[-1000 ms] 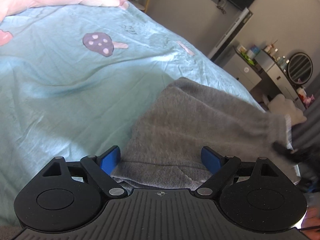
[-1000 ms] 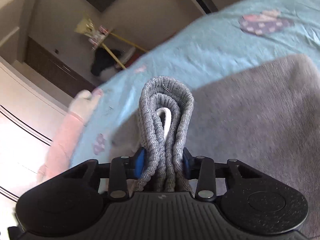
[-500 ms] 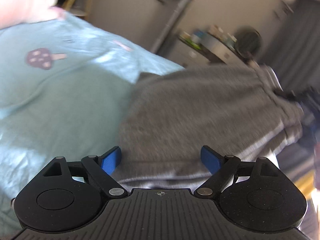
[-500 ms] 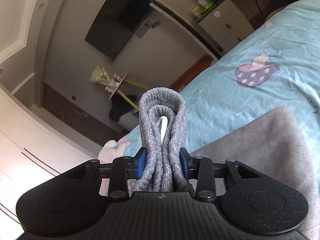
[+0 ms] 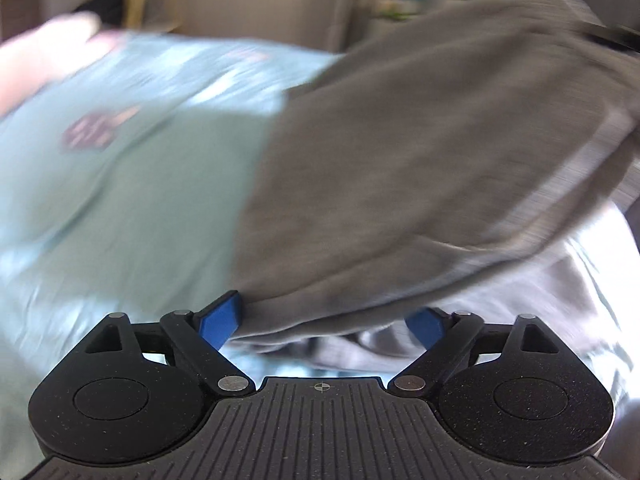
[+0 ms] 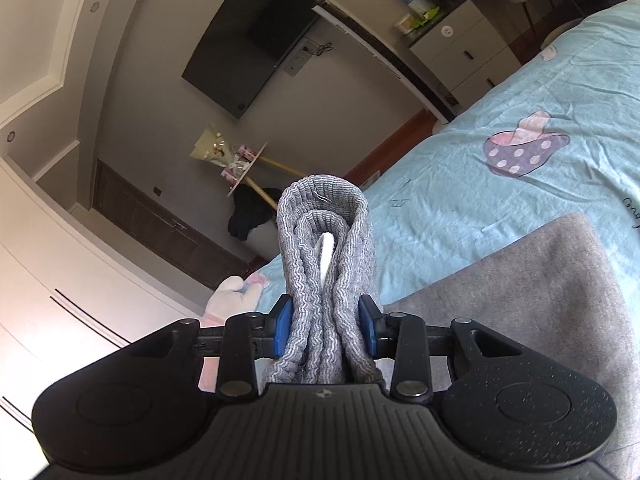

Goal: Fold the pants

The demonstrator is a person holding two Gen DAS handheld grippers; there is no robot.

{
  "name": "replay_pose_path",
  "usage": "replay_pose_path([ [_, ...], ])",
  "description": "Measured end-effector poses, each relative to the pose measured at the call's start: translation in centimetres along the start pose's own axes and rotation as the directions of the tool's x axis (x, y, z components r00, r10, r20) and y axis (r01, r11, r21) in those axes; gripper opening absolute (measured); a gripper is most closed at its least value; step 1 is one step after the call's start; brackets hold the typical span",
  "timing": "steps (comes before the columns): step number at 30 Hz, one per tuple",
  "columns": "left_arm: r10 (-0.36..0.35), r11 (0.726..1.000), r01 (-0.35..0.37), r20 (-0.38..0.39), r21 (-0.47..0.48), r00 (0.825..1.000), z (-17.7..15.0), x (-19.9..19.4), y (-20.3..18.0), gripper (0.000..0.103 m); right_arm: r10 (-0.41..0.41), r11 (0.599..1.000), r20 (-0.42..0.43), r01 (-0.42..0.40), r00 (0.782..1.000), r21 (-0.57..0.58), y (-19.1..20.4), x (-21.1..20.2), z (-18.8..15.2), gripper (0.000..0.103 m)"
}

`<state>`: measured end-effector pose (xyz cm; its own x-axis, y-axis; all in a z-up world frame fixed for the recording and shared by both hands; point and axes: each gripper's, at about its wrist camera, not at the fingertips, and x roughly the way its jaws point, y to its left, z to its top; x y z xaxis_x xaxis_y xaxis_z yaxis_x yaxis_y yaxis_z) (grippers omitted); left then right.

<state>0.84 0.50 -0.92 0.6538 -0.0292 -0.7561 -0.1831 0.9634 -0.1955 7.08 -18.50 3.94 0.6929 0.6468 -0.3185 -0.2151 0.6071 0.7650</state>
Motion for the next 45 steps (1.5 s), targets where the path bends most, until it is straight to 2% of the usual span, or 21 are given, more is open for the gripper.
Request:
replay_pose_path([
  [2, 0.045, 0.994, -0.047, -0.025, -0.094, 0.999, 0.2, 0.5, 1.4, 0.078, 0.016, 1.0, 0.008, -0.016, 1.0, -0.001, 0.3, -0.2, -0.1, 0.034],
  [5, -0.008, 0.98, 0.002, -0.027, -0.201, 1.0, 0.4, 0.5, 3.4, 0.069, 0.028, 0.999, 0.03, -0.027, 0.999, -0.019, 0.6, -1.0, 0.1, 0.034],
  [12, 0.004, 0.986, -0.005, -0.005, -0.168, 1.0, 0.4, 0.1, 3.2, 0.065, -0.04, 0.999, 0.065, 0.042, 0.997, -0.021, -1.3, -2.7, 0.0, 0.03],
  [17, -0.033, 0.988, 0.027, -0.037, -0.154, 0.999, 0.2, -0.1, 3.0, 0.064, -0.149, 0.988, 0.071, 0.152, 0.986, -0.034, -4.2, -3.9, -1.0, 0.025],
  [20, -0.056, 0.99, 0.048, -0.06, -0.129, 0.997, 0.0, 0.2, 2.7, 0.065, -0.247, 0.967, 0.071, 0.251, 0.966, -0.05, -6.4, -4.3, -1.7, 0.023],
  [22, -0.051, 0.993, 0.044, -0.066, -0.112, 0.997, -0.1, 0.3, 2.4, 0.067, -0.279, 0.96, 0.05, 0.279, 0.959, -0.003, -8.2, -4.6, -2.0, 0.027],
  [24, -0.039, 0.995, 0.032, -0.065, -0.099, 0.997, -0.2, 0.4, 2.1, 0.068, -0.281, 0.957, -0.02, 0.282, 0.959, 0.07, -10.1, -4.5, -2.5, 0.039],
  [26, -0.034, 0.995, 0.027, -0.071, -0.096, 0.997, -0.3, 0.5, 2.1, 0.069, -0.28, 0.952, -0.075, 0.287, 0.957, 0.103, -11.3, -4.2, -3.2, 0.065],
  [29, -0.035, 0.994, 0.027, -0.078, -0.107, 0.996, -0.4, 0.5, 2.2, 0.071, -0.284, 0.949, -0.122, 0.297, 0.951, 0.109, -12.3, -3.1, -4.6, 0.066],
  [33, -0.034, 0.993, 0.024, -0.084, -0.113, 0.996, -0.5, 0.4, 2.3, 0.072, -0.228, 0.95, -0.167, 0.257, 0.959, 0.179, -13.8, -1.2, -4.9, 0.066],
  [35, -0.032, 0.993, 0.022, -0.087, -0.115, 0.996, -0.4, 0.4, 2.2, 0.072, -0.197, 0.95, -0.174, 0.231, 0.965, 0.21, -14.1, -0.5, -4.6, 0.076],
  [37, -0.027, 0.993, 0.017, -0.087, -0.115, 0.996, -0.4, 0.5, 2.1, 0.072, -0.179, 0.953, -0.186, 0.217, 0.966, 0.211, -14.2, 0.4, -4.4, 0.079],
  [39, -0.026, 0.993, 0.016, -0.089, -0.113, 0.996, -0.4, 0.5, 2.1, 0.072, -0.18, 0.958, -0.192, 0.216, 0.965, 0.187, -14.0, 1.1, -4.2, 0.078],
  [40, -0.024, 0.994, 0.014, -0.089, -0.112, 0.996, -0.4, 0.6, 2.0, 0.072, -0.186, 0.961, -0.189, 0.219, 0.964, 0.171, -13.8, 1.4, -4.1, 0.073],
  [41, -0.024, 0.994, 0.014, -0.091, -0.112, 0.996, -0.4, 0.6, 2.0, 0.072, -0.201, 0.961, -0.183, 0.23, 0.962, 0.151, -13.7, 1.6, -4.1, 0.058],
  [42, -0.026, 0.993, 0.016, -0.093, -0.114, 0.995, -0.4, 0.7, 2.1, 0.072, -0.204, 0.964, -0.179, 0.23, 0.962, 0.135, -13.5, 1.7, -4.1, 0.053],
  [45, -0.033, 0.992, 0.021, -0.097, -0.124, 0.995, -0.4, 0.7, 2.2, 0.073, -0.192, 0.968, -0.164, 0.214, 0.968, 0.13, -13.7, 1.6, -4.2, 0.051],
])
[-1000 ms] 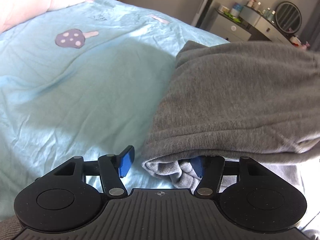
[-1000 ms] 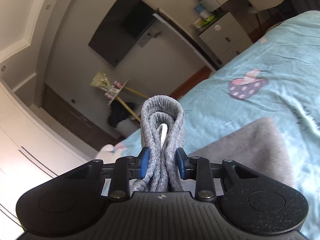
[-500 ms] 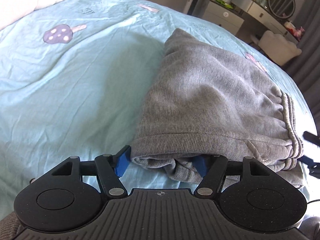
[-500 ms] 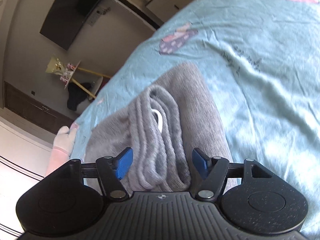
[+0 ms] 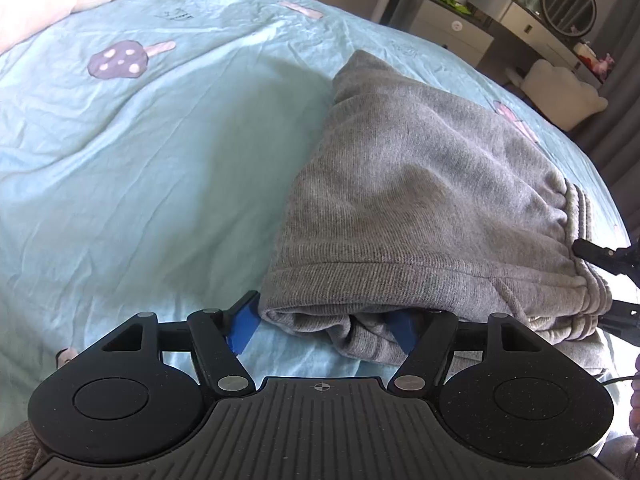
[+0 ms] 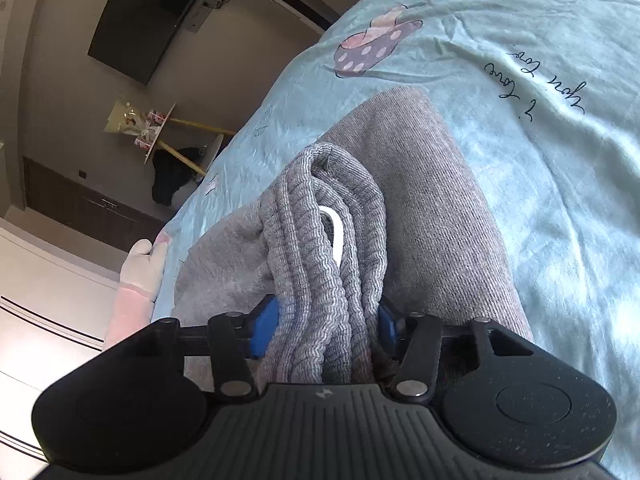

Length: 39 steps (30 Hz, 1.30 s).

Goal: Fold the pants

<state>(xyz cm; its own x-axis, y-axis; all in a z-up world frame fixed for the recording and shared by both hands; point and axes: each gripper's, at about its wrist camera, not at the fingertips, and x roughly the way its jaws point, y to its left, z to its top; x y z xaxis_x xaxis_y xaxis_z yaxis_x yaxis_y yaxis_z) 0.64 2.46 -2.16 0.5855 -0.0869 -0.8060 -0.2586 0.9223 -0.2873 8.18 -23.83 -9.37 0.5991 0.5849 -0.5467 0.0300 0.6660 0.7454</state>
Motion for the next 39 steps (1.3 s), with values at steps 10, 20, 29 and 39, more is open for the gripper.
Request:
replay_pose_path([
  [10, -0.049, 0.999, 0.049, -0.023, 0.001, 0.999, 0.1, -0.8, 0.2, 0.072, -0.018, 0.999, 0.002, 0.018, 1.0, -0.027, 0.4, 1.2, 0.0, 0.052],
  [20, -0.169, 0.981, 0.181, 0.145, -0.072, 0.975, 1.4, -6.3, 2.6, 0.088, 0.057, 0.998, -0.009, -0.057, 0.998, 0.034, -0.9, 1.2, 0.4, 0.065],
  [29, -0.023, 0.992, 0.056, 0.268, -0.117, 0.963, 1.3, -2.1, 1.2, 0.088, -0.062, 0.989, 0.029, 0.065, 0.998, -0.131, 2.4, 0.8, -0.2, 0.043],
  [39, -0.034, 0.987, 0.087, 0.344, -0.138, 0.938, 0.7, -3.1, 2.0, 0.089, 0.058, 0.959, 0.216, 0.005, 0.975, -0.282, 9.8, -5.6, 0.0, 0.036],
])
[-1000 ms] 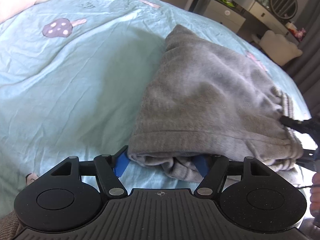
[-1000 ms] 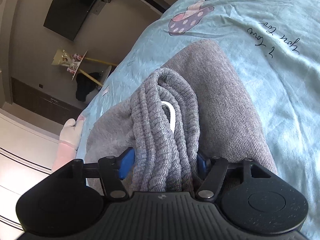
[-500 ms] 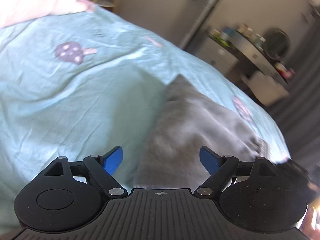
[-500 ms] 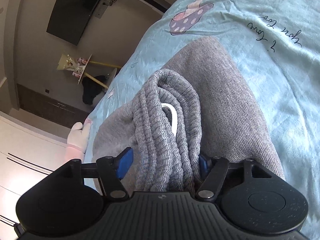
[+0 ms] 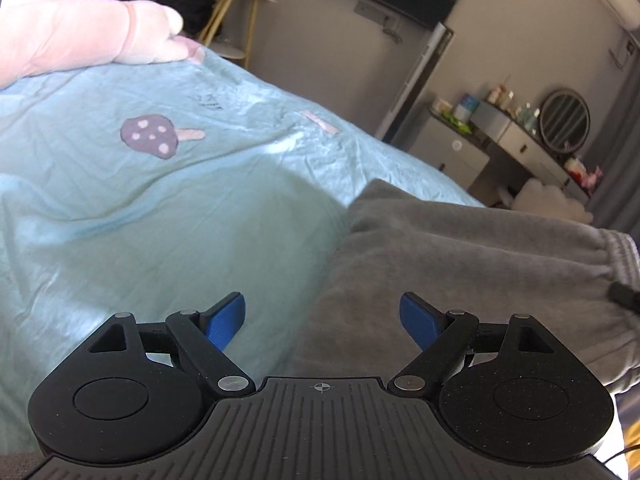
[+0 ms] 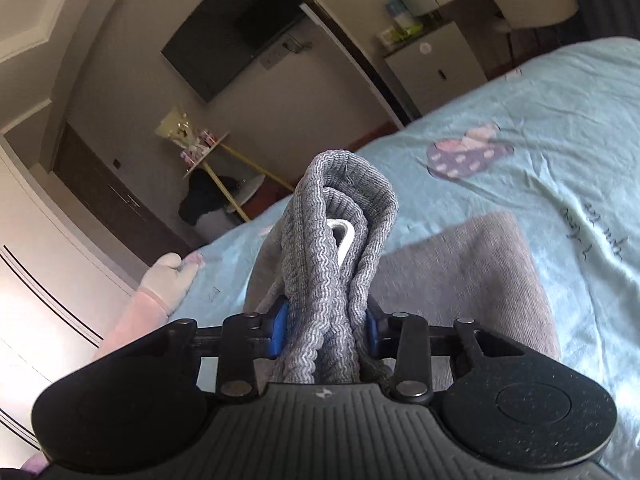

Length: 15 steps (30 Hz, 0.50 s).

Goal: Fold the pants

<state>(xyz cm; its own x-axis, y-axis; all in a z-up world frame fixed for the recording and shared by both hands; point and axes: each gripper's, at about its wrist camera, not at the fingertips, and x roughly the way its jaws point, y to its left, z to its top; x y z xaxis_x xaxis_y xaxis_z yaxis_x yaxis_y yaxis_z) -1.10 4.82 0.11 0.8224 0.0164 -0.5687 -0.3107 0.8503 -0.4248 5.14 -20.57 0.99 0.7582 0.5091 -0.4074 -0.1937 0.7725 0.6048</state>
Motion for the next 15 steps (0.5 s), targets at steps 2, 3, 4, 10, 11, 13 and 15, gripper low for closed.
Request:
replay_pose_path([
  [2, -0.007, 1.0, 0.007, 0.002, 0.009, 1.0, -0.1, -0.1, -0.2, 0.089, 0.01, 1.0, 0.015, -0.01, 1.0, 0.009, 0.2, -0.8, 0.7, 0.036],
  [3, -0.009, 1.0, 0.009, -0.003, 0.019, 1.0, -0.1, 0.0, -0.4, 0.089, 0.007, 1.0, 0.019, -0.007, 1.0, 0.007, 0.1, -1.1, 0.8, 0.036],
  [4, -0.01, 0.999, 0.011, -0.008, 0.03, 1.0, -0.2, 0.0, -0.5, 0.089, -0.008, 1.0, 0.023, 0.008, 1.0, -0.003, -0.1, -1.2, 0.8, 0.036],
  [10, -0.023, 0.994, 0.034, -0.098, 0.105, 0.995, -0.6, 1.3, -1.7, 0.09, -0.171, 0.984, -0.024, 0.17, 0.985, -0.051, -3.7, -0.2, -1.1, 0.04],
  [11, -0.016, 0.992, 0.032, -0.133, 0.119, 0.991, -0.8, 1.8, -1.9, 0.09, -0.244, 0.965, -0.042, 0.239, 0.969, -0.104, -4.3, 0.3, -1.7, 0.044],
  [13, 0.015, 0.988, 0.016, -0.2, 0.151, 0.98, -1.2, 2.8, -2.3, 0.09, -0.396, 0.9, -0.048, 0.377, 0.917, -0.218, -4.7, 1.2, -3.0, 0.059],
  [15, 0.037, 0.982, 0.006, -0.219, 0.191, 0.975, -1.5, 3.1, -2.8, 0.09, -0.429, 0.87, 0.003, 0.415, 0.903, -0.265, -4.3, 0.5, -3.9, 0.071],
])
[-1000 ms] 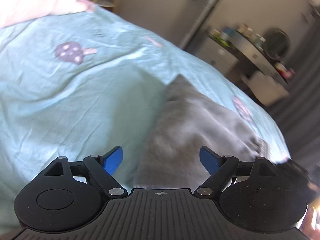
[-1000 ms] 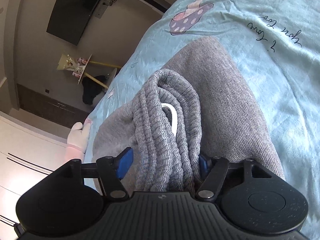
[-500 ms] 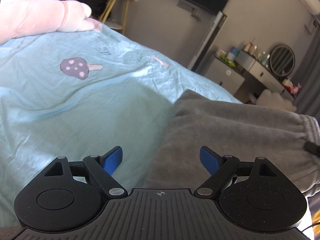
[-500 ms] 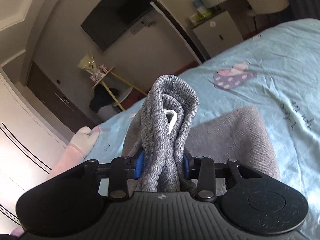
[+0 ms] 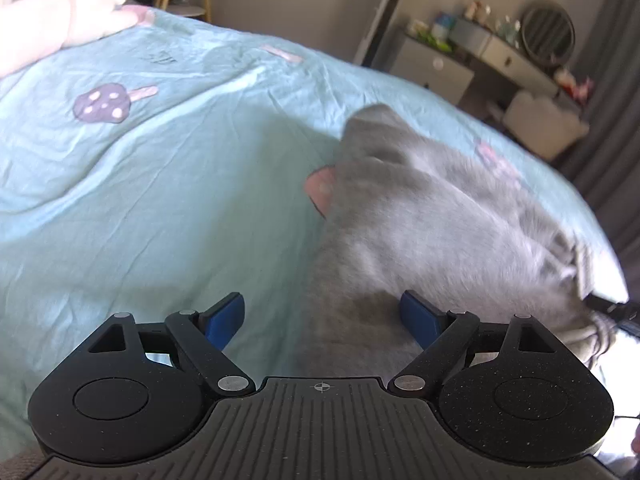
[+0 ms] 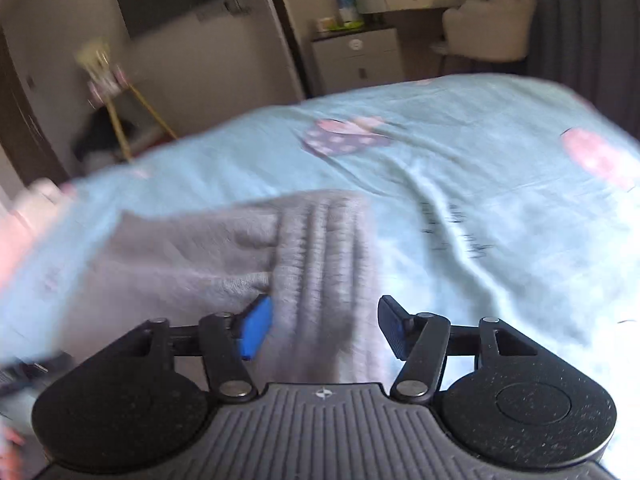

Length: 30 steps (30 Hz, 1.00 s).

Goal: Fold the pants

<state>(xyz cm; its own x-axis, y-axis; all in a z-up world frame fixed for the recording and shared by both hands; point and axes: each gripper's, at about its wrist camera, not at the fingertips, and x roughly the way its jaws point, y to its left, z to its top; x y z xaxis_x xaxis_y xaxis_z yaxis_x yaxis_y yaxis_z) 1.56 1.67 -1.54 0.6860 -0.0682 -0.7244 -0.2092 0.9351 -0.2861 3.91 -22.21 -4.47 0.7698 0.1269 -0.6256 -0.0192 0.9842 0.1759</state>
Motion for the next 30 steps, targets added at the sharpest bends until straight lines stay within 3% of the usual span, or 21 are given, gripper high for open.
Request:
replay_pose_path([
  [6, -0.024, 0.995, 0.033, -0.093, 0.097, 0.995, -0.7, 1.1, -1.5, 0.09, 0.073, 0.997, 0.126, -0.071, 0.989, -0.023, 1.8, -2.7, 1.7, 0.073],
  [10, -0.076, 0.993, 0.086, -0.122, 0.082, 0.99, -0.8, 1.2, -1.4, 0.09, 0.161, 0.983, 0.137, -0.146, 0.977, -0.115, 5.4, -2.3, 3.0, 0.071],
  [12, -0.088, 0.993, 0.096, -0.117, 0.064, 0.989, -0.8, 0.9, -1.1, 0.09, 0.208, 0.968, 0.111, -0.188, 0.972, -0.168, 7.2, -1.4, 2.6, 0.063],
  [14, -0.099, 0.993, 0.104, -0.081, 0.062, 0.992, -0.9, 0.2, -1.1, 0.088, 0.244, 0.948, 0.028, -0.232, 0.969, -0.219, 8.8, 0.1, 1.4, 0.048],
  [17, -0.102, 0.994, 0.101, 0.014, 0.046, 0.995, -0.8, -1.2, -0.8, 0.088, 0.242, 0.934, -0.166, -0.276, 0.956, -0.225, 9.7, 2.1, -1.4, 0.046],
  [18, -0.108, 0.994, 0.107, 0.048, 0.023, 0.993, -0.7, -1.5, -0.5, 0.088, 0.234, 0.926, -0.189, -0.278, 0.954, -0.255, 9.9, 2.2, -2.7, 0.046],
  [20, -0.116, 0.992, 0.12, 0.113, -0.035, 0.987, -0.4, -1.9, 0.4, 0.089, 0.196, 0.898, -0.155, -0.241, 0.968, -0.369, 10.8, 0.9, -4.3, 0.044],
  [22, -0.085, 0.991, 0.097, 0.13, -0.087, 0.988, 0.3, -1.4, 0.9, 0.089, 0.193, 0.91, -0.162, -0.238, 0.968, -0.338, 10.7, 0.2, -4.3, 0.044],
  [24, -0.064, 0.992, 0.07, 0.064, -0.101, 0.996, 0.7, -0.1, 1.1, 0.09, 0.214, 0.928, -0.179, -0.257, 0.96, -0.271, 9.9, 0.0, -3.8, 0.044],
  [25, -0.058, 0.994, 0.058, -0.005, -0.096, 0.998, 0.8, 0.8, 1.0, 0.09, 0.226, 0.934, -0.185, -0.266, 0.956, -0.238, 9.4, -0.2, -3.7, 0.044],
  [27, -0.101, 0.993, 0.091, -0.159, -0.072, 0.982, 0.9, 2.6, 0.7, 0.09, 0.241, 0.939, -0.19, -0.279, 0.952, -0.203, 8.9, -0.6, -3.5, 0.044],
  [28, -0.138, 0.99, 0.13, -0.202, -0.049, 0.97, 0.9, 2.9, 0.4, 0.091, 0.248, 0.94, -0.19, -0.283, 0.95, -0.189, 8.5, -1.0, -3.3, 0.045],
  [30, -0.132, 0.99, 0.138, -0.222, 0.012, 0.966, 0.7, 2.7, -0.4, 0.091, 0.27, 0.945, -0.183, -0.296, 0.945, -0.136, 7.4, -2.0, -2.6, 0.048],
])
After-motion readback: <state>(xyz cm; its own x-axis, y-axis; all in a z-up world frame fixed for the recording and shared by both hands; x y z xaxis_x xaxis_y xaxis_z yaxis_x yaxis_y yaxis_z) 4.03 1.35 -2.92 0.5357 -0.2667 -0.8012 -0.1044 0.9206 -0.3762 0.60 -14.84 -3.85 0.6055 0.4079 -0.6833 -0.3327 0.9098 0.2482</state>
